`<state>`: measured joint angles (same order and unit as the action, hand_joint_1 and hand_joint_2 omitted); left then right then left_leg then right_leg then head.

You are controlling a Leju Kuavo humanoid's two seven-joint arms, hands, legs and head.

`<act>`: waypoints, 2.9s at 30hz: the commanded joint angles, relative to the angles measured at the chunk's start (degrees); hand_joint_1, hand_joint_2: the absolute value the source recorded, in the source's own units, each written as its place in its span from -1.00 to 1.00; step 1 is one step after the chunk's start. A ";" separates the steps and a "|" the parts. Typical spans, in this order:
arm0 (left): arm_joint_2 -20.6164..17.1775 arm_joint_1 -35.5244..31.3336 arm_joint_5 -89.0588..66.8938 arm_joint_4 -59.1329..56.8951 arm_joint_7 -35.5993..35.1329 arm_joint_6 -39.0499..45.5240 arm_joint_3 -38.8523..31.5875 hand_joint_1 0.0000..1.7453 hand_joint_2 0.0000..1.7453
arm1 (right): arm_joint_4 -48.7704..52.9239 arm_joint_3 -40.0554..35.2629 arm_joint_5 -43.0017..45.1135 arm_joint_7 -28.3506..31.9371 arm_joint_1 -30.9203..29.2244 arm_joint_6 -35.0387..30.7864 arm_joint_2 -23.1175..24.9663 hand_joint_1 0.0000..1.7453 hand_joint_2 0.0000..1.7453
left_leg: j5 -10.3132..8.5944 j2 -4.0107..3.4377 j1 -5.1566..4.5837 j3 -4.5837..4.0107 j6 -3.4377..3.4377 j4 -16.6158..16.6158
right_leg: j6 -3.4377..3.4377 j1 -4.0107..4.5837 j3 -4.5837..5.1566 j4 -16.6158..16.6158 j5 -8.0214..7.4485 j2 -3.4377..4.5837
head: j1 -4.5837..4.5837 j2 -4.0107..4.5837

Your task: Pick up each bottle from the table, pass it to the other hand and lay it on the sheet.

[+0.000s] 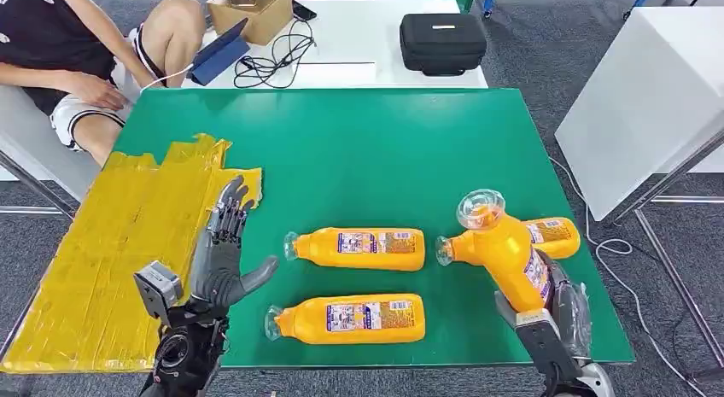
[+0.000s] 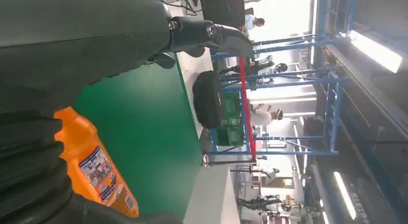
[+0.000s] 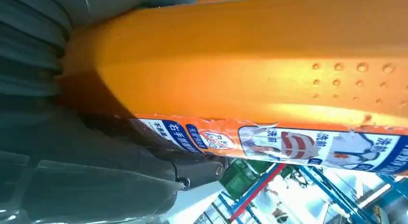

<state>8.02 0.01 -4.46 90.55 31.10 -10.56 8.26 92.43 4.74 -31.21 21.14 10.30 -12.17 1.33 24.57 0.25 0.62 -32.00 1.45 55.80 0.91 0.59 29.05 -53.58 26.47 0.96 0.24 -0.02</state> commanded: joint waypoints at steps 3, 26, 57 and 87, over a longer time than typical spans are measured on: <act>-0.17 -1.13 -0.20 -0.47 -0.52 -0.15 1.13 -1.00 1.00 | -0.32 -0.04 0.71 0.16 -1.53 -0.48 1.29 1.00 1.00 | 0.04 -0.01 -0.03 0.09 -0.01 -0.01 | 0.07 -0.03 -0.09 0.01 0.05 -0.07 | 0.00 0.00; -6.99 -14.89 13.30 -6.48 -11.23 -9.77 13.39 -1.00 1.00 | -7.00 -21.78 11.91 12.67 -15.31 -7.77 2.85 1.00 1.00 | -0.06 -0.07 -0.04 0.05 -0.04 -0.03 | 0.08 0.01 0.01 -0.09 0.02 -0.03 | 0.00 0.00; -6.80 -13.11 14.94 -6.76 -9.04 -8.89 14.49 -1.00 1.00 | -35.57 -32.34 10.66 12.76 -33.99 -17.52 10.36 1.00 1.00 | -0.10 -0.01 -0.04 -0.01 -0.04 -0.05 | 0.08 0.00 0.02 -0.10 0.01 -0.06 | -0.02 0.00; -5.71 -11.94 16.69 -4.41 -9.62 -8.23 12.19 -1.00 1.00 | -49.91 -52.33 0.69 11.00 -34.04 -14.63 16.25 1.00 1.00 | -0.03 0.03 -0.03 0.05 -0.05 -0.05 | 0.09 0.03 -0.05 -0.11 0.11 -0.13 | -0.02 0.00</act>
<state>2.54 -11.37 12.55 85.81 21.79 -19.26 20.22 44.04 -38.07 -28.22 32.35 -24.79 -28.83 18.69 24.43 0.29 0.63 -32.21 1.41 55.80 0.90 0.66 29.27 -53.73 26.46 0.92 0.22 -0.02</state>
